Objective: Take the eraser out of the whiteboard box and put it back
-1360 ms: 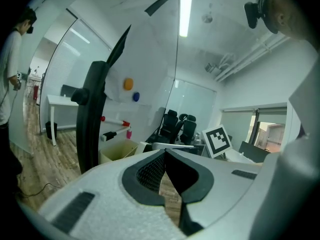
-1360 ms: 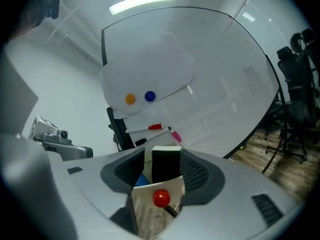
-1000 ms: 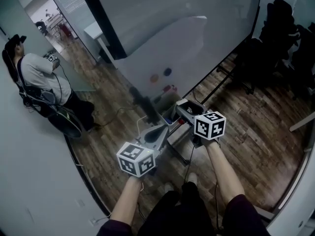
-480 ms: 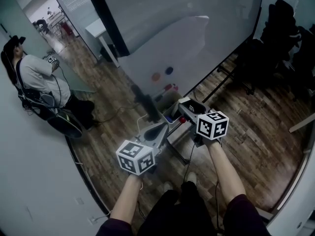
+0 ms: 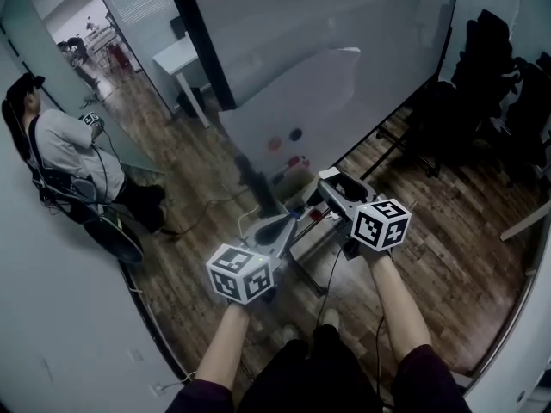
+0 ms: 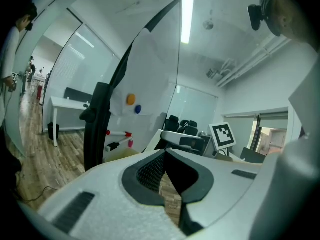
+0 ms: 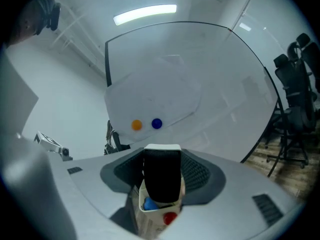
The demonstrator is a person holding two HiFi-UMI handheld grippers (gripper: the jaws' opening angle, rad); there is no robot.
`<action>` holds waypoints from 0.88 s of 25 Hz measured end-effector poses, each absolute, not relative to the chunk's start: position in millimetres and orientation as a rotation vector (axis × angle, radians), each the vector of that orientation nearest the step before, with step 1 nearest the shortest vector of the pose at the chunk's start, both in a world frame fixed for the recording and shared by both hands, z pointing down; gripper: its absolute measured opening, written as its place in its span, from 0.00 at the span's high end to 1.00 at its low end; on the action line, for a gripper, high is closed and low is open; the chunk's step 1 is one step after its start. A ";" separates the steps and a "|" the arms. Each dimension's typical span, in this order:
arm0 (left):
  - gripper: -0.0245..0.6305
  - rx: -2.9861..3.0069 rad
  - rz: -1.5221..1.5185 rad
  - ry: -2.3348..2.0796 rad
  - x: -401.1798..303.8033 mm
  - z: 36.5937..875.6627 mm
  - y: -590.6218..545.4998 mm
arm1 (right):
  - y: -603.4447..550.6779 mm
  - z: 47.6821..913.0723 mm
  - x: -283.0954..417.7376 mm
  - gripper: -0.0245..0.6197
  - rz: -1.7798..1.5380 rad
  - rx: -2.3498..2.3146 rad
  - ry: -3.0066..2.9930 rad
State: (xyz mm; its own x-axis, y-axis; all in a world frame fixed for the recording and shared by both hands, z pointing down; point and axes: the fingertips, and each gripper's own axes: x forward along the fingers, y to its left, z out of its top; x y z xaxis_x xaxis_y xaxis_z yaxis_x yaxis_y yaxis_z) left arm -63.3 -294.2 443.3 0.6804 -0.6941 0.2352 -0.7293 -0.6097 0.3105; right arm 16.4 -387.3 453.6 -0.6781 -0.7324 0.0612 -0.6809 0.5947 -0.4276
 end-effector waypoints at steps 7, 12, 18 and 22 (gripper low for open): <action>0.96 2.555 0.106 -1.114 -62.2 422.1 -285.6 | -365.4 414.2 28.8 0.62 -0.556 -1.189 2.650; 0.96 2.608 0.075 -1.104 -61.6 399.2 -276.7 | -338.1 379.6 38.6 0.62 -0.468 -1.191 2.608; 0.96 2.690 0.042 -1.088 -60.0 367.5 -260.8 | -304.9 341.0 49.2 0.62 -0.352 -1.198 2.573; 0.96 2.732 0.025 -1.086 -64.0 354.7 -249.6 | -286.7 320.8 52.3 0.62 -0.293 -1.202 2.537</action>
State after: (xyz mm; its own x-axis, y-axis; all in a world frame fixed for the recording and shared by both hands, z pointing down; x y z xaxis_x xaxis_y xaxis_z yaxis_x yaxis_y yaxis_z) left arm -64.0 -249.6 354.7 0.7296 -0.6779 0.0894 -0.6813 -0.7096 0.1798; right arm 52.3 -286.7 320.8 -0.5960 -0.7789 -0.1951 -0.7138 0.6252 -0.3155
